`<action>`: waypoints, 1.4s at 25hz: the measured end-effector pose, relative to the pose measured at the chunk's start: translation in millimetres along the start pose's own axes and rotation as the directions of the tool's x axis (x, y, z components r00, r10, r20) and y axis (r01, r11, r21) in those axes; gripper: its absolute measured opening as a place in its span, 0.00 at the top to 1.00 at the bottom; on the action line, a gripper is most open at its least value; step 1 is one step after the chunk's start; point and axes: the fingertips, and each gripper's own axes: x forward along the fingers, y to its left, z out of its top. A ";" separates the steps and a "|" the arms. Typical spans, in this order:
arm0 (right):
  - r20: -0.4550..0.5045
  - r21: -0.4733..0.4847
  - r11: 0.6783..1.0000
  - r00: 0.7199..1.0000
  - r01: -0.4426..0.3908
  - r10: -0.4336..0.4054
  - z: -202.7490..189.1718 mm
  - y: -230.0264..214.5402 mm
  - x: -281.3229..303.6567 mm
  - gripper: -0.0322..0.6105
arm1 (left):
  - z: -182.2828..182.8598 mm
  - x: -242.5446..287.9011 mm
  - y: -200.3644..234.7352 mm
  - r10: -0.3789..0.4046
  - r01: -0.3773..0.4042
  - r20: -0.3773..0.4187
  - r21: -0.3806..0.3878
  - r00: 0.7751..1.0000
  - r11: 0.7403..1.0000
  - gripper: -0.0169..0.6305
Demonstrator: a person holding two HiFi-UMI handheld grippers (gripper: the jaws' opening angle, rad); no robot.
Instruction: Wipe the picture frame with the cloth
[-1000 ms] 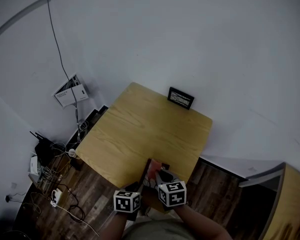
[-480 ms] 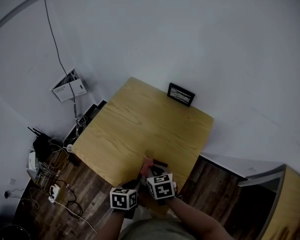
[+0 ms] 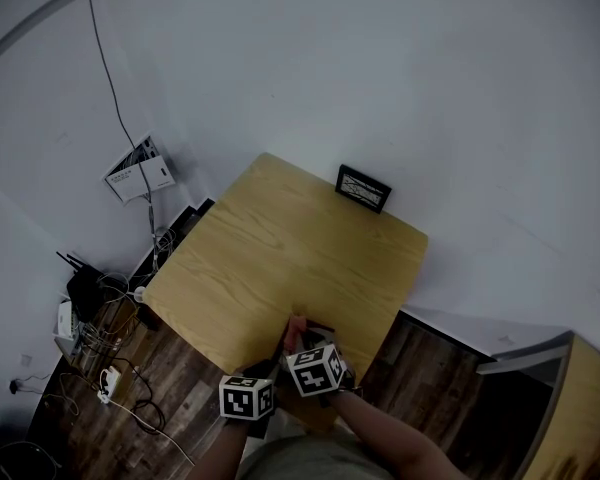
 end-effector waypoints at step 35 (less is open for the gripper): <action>0.044 0.134 0.990 0.998 0.039 -0.046 -16.6 -33.1 -38.8 0.92 | -1.4 1.6 2.9 0.010 -0.007 0.032 -0.090 0.999 0.996 0.83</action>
